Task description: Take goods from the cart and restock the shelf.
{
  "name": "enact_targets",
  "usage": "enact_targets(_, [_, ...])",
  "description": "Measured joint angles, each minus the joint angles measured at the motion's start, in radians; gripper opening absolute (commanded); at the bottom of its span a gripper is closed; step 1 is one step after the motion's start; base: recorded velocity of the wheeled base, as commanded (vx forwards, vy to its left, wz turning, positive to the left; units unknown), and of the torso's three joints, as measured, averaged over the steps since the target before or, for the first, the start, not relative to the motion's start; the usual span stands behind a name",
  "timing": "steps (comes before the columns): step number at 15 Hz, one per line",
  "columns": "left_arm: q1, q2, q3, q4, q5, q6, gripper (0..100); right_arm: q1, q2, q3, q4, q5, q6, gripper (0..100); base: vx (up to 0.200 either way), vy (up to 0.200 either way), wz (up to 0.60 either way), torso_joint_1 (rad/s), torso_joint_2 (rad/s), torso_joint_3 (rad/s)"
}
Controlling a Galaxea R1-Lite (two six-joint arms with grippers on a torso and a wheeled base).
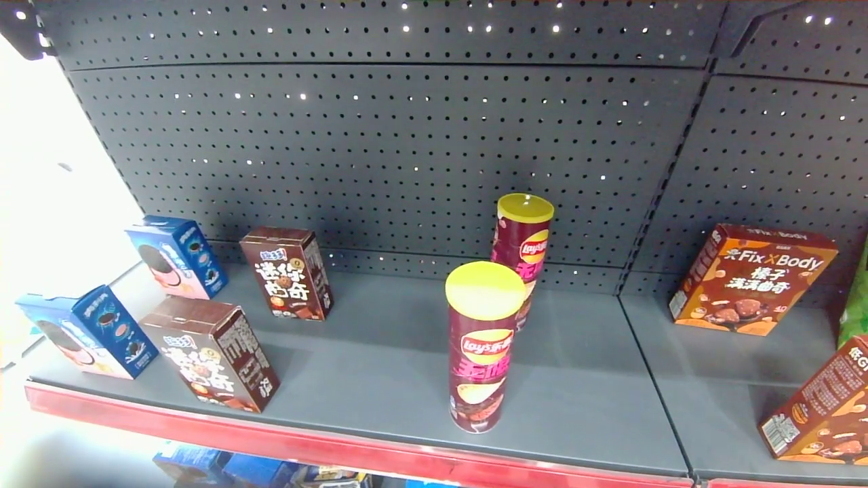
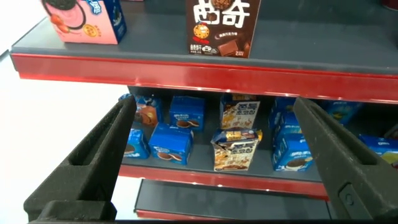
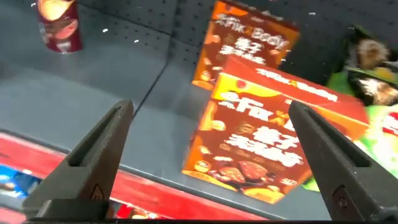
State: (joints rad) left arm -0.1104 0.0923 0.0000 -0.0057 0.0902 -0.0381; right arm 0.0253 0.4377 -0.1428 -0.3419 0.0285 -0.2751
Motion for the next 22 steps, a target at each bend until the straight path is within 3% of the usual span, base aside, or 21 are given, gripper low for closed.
enact_targets(8, [-0.001, 0.0, 0.0, 0.0, 0.0, 0.0, 100, -0.004, -0.002, 0.003, 0.003, 0.041, 0.029, 100, 0.0, 0.0, -0.07, 0.0, 0.0, 0.0])
enact_targets(13, [0.0, 0.0, 0.0, 0.0, 0.0, 0.0, 100, 0.005, -0.077, 0.035, 0.047, 0.161, 0.24, 100, 0.0, 0.0, 0.0, 0.0, 0.0, 0.0])
enact_targets(16, [0.0, 0.0, 0.0, 0.0, 0.0, 0.0, 100, -0.031, -0.162, 0.099, 0.05, 0.16, 0.299, 100, 0.0, 0.0, 0.0, 0.0, 0.0, 0.0])
enact_targets(19, [0.0, 0.0, 0.0, 0.0, 0.0, 0.0, 100, -0.079, -0.272, 0.136, 0.198, 0.149, 0.325, 100, 0.0, 0.0, 0.0, 0.0, 0.0, 0.0])
enact_targets(22, [0.0, 0.0, 0.0, 0.0, 0.001, 0.0, 100, -0.07, -0.33, 0.14, 0.239, 0.063, 0.325, 100, 0.0, 0.0, 0.0, 0.0, 0.0, 0.0])
